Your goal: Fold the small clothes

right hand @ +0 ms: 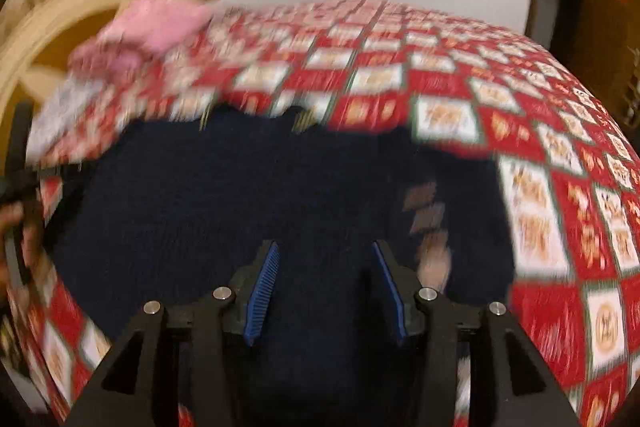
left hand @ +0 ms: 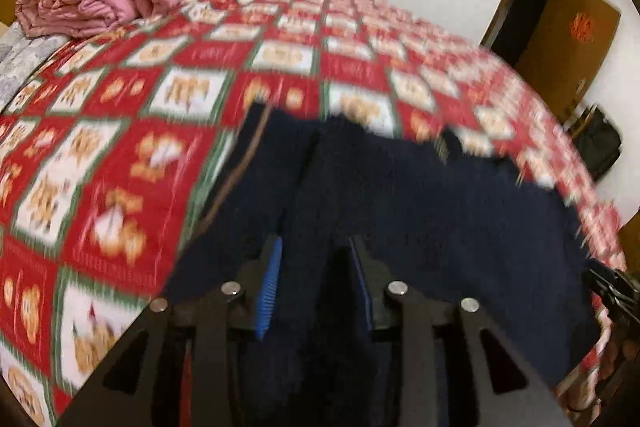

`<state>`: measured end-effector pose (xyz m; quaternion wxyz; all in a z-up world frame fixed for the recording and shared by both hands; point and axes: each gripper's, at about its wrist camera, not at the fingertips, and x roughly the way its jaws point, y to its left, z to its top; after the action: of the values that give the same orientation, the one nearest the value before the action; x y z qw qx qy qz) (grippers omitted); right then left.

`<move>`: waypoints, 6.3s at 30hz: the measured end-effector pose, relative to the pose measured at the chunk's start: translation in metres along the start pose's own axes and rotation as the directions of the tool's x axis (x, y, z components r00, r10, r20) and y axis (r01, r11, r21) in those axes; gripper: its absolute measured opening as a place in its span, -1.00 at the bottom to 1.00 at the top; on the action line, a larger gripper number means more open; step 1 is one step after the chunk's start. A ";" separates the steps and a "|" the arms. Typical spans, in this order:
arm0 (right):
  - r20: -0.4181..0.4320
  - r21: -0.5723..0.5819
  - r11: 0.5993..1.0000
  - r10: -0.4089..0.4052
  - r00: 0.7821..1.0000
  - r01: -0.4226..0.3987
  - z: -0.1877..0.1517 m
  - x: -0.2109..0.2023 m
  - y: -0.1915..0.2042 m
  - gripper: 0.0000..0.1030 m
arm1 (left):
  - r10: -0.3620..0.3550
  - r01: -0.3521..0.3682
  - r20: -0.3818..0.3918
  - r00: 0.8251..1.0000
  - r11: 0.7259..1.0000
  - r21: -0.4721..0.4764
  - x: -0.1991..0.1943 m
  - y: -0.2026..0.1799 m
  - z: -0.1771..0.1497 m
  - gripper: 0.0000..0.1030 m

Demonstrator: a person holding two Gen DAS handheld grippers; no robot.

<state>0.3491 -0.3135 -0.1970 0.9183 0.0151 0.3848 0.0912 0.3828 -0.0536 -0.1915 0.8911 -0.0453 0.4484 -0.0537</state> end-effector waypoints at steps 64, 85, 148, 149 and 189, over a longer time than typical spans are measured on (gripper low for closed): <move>0.099 -0.541 0.837 0.161 0.982 -0.083 -0.019 -0.009 0.354 0.18 | -0.021 0.033 0.074 0.997 0.984 -0.175 -0.060 0.175 -0.027 0.36; 0.187 -0.559 0.825 0.026 0.982 0.085 -0.032 0.030 0.388 -0.24 | -0.458 0.430 -0.127 0.880 0.881 -0.196 0.043 0.119 0.062 0.37; 0.360 -0.035 0.969 0.239 0.902 -0.243 -0.008 -0.071 0.185 -0.81 | -0.499 0.491 -0.064 0.864 0.865 -0.100 -0.006 0.008 0.099 -0.69; 0.366 -0.024 0.970 0.235 0.900 -0.244 -0.009 -0.076 0.179 -0.81 | -0.507 0.501 -0.057 0.860 0.861 -0.092 -0.009 -0.001 0.100 -0.69; 0.337 0.642 0.703 0.098 0.936 -0.305 -0.129 -0.061 -0.068 -0.81 | -0.512 0.578 -0.294 0.807 0.785 0.223 0.039 -0.285 0.055 -0.66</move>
<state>0.2258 -0.3969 -0.2515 0.8760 0.4078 0.2544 0.0403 0.4344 -0.3394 -0.1528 0.7784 -0.0307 0.4967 -0.3827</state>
